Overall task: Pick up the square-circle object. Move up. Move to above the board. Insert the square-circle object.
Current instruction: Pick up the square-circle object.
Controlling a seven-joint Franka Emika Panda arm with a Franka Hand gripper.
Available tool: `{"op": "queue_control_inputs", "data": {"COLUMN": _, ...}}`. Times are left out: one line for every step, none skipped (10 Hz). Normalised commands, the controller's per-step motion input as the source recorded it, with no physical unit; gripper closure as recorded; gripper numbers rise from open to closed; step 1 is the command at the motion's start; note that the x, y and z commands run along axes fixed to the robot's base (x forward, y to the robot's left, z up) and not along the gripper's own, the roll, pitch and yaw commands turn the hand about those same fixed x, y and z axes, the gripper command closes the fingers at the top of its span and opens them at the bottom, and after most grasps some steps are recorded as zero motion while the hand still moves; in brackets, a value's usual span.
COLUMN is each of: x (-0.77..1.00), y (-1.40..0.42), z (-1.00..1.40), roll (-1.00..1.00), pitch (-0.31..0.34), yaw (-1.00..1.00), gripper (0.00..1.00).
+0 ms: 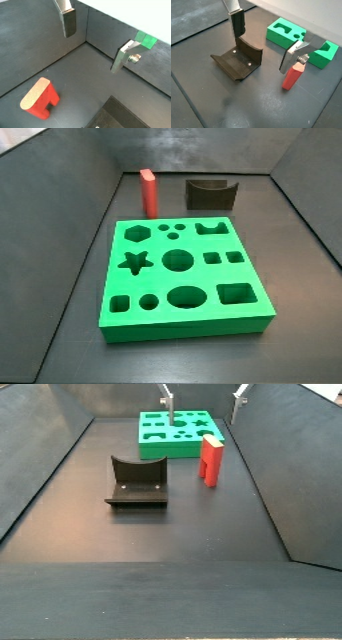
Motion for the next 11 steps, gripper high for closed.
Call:
{"op": "queue_control_inputs", "data": {"x": 0.00, "y": 0.00, "z": 0.00, "roll": 0.00, "pitch": 0.000, "yaw": -0.03, "gripper": 0.00}}
{"op": "queue_control_inputs", "data": {"x": 0.00, "y": -0.25, "z": -0.02, "roll": 0.00, "pitch": 0.000, "yaw": -0.79, "gripper": 0.00}}
{"op": "queue_control_inputs", "data": {"x": 0.00, "y": -0.17, "z": -0.04, "roll": 0.00, "pitch": 0.000, "yaw": -0.98, "gripper": 0.00}}
{"op": "queue_control_inputs", "data": {"x": 0.00, "y": -0.12, "z": -0.07, "roll": 0.00, "pitch": 0.000, "yaw": -1.00, "gripper": 0.00}}
{"op": "queue_control_inputs", "data": {"x": 0.00, "y": -0.08, "z": -0.08, "roll": 0.00, "pitch": 0.000, "yaw": -1.00, "gripper": 0.00}}
{"op": "queue_control_inputs", "data": {"x": 0.00, "y": -0.08, "z": -0.07, "roll": 0.00, "pitch": 0.000, "yaw": -1.00, "gripper": 0.00}}
{"op": "queue_control_inputs", "data": {"x": 0.00, "y": -0.08, "z": -0.10, "roll": 0.00, "pitch": 0.000, "yaw": -1.00, "gripper": 0.00}}
{"op": "queue_control_inputs", "data": {"x": 0.00, "y": -0.12, "z": -0.19, "roll": -0.01, "pitch": -0.016, "yaw": -1.00, "gripper": 0.00}}
{"op": "queue_control_inputs", "data": {"x": 0.00, "y": -0.40, "z": -0.20, "roll": 0.00, "pitch": -0.061, "yaw": -0.82, "gripper": 0.00}}
{"op": "queue_control_inputs", "data": {"x": 0.00, "y": -0.47, "z": -0.21, "roll": 0.00, "pitch": -0.064, "yaw": -0.77, "gripper": 0.00}}
{"op": "queue_control_inputs", "data": {"x": 0.00, "y": -0.49, "z": -0.22, "roll": 0.00, "pitch": -0.066, "yaw": -0.76, "gripper": 0.00}}
